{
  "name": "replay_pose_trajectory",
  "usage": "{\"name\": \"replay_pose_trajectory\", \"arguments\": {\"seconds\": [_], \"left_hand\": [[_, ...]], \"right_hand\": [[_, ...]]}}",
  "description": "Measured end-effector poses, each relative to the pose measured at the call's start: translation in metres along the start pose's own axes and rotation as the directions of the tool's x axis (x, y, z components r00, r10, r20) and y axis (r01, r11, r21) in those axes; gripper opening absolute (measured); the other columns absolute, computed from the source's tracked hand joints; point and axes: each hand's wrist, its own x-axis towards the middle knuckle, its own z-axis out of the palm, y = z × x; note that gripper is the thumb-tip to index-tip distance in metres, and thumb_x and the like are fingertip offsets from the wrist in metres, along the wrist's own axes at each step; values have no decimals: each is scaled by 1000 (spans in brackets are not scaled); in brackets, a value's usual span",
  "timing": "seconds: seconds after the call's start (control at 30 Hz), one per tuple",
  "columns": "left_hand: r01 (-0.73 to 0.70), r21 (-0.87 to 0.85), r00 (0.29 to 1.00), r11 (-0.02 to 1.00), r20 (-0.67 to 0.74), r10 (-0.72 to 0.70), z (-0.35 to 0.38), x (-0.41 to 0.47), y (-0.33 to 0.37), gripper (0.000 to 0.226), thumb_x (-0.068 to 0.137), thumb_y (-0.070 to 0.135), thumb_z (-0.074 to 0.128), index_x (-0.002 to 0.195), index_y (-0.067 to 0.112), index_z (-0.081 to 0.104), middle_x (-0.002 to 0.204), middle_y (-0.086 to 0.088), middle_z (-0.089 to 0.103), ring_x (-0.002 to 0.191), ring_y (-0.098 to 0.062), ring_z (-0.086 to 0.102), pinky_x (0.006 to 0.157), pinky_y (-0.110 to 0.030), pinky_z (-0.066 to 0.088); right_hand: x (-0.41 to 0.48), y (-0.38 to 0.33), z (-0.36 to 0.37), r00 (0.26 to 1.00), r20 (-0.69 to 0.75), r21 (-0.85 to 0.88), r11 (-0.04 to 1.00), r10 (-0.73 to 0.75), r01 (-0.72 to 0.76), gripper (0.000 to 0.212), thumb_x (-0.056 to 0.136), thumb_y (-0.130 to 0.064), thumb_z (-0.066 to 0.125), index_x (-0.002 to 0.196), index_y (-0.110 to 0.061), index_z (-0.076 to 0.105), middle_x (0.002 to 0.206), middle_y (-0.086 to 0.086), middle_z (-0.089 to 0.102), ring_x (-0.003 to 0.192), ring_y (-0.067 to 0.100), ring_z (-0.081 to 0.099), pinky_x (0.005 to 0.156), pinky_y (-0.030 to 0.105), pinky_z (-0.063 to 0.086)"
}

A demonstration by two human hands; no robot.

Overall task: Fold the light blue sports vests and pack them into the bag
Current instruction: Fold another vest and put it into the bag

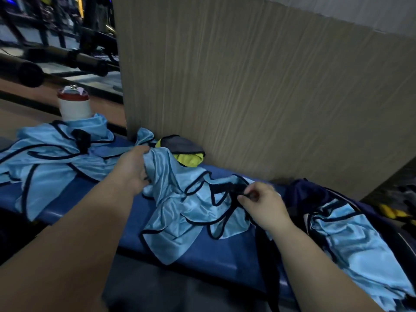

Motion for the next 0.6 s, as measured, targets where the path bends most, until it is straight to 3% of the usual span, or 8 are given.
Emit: {"name": "replay_pose_trajectory", "arguments": {"seconds": [0.03, 0.1, 0.2, 0.33, 0.43, 0.5, 0.57, 0.6], "left_hand": [[17, -15, 1000, 1000, 5, -17, -1, 0, 0, 31, 98, 33, 50, 120, 12, 59, 116, -10, 67, 96, -28, 63, 87, -41, 50], [36, -53, 999, 998, -5, -36, -1, 1, 0, 34, 98, 34, 50, 126, 13, 56, 128, -9, 62, 111, -29, 60, 100, -44, 46], [24, -125, 999, 992, -25, -27, 3, -5, 7, 46, 100, 37, 47, 140, 13, 48, 140, -8, 54, 125, -28, 53, 106, -45, 41], [-30, -239, 999, 970, -19, 26, -5, -7, 21, 42, 99, 43, 47, 132, 18, 54, 127, -5, 63, 102, -23, 62, 73, -37, 50], [-32, -246, 999, 969, 0, 33, -15, -4, 27, 50, 99, 48, 43, 138, 18, 50, 138, -4, 56, 120, -24, 55, 85, -37, 47], [-71, -165, 997, 984, -54, 63, -21, 1, 27, 43, 99, 45, 46, 131, 18, 55, 131, -4, 60, 114, -23, 59, 85, -36, 48], [-113, -23, 989, 993, -100, 110, -24, 2, 27, 32, 100, 39, 47, 120, 17, 59, 121, -5, 64, 101, -21, 62, 79, -34, 50], [-120, 75, 986, 990, -104, 127, -25, 5, 26, 33, 101, 36, 44, 125, 16, 56, 127, -4, 61, 106, -22, 59, 84, -35, 50]], "right_hand": [[-1, -2, 8, 998, 51, -30, 999, -24, 26, 18, 82, -38, 75, 79, -31, 59, 100, -2, 60, 83, 7, 57, 72, 19, 39], [-5, -6, 23, 985, 171, -89, 995, -39, 55, 18, 80, -45, 75, 83, -33, 62, 102, -7, 58, 89, 7, 57, 78, 21, 44], [-9, -9, 42, 971, 237, -158, 984, -38, 77, 47, 83, -50, 71, 125, -31, 58, 124, -5, 51, 110, 12, 54, 92, 22, 43], [-8, -12, 55, 953, 300, -200, 980, 43, 19, 75, 83, -48, 71, 147, -29, 36, 140, -2, 42, 129, 19, 45, 105, 29, 39], [-7, -11, 62, 957, 288, -303, 951, 32, 60, 48, 86, -35, 66, 132, -28, 54, 123, -2, 59, 115, 19, 55, 96, 31, 47], [-10, -9, 60, 965, 261, -331, 941, 18, 72, 23, 89, -26, 58, 111, -29, 66, 107, -5, 67, 101, 15, 61, 83, 27, 50], [-11, -2, 56, 969, 245, -320, 944, 6, 75, 12, 88, -29, 59, 96, -30, 69, 102, -9, 65, 97, 13, 61, 82, 27, 51], [-11, 1, 54, 967, 254, -305, 949, -3, 83, 10, 86, -34, 64, 94, -30, 68, 103, -9, 61, 99, 12, 59, 85, 27, 50]]}}
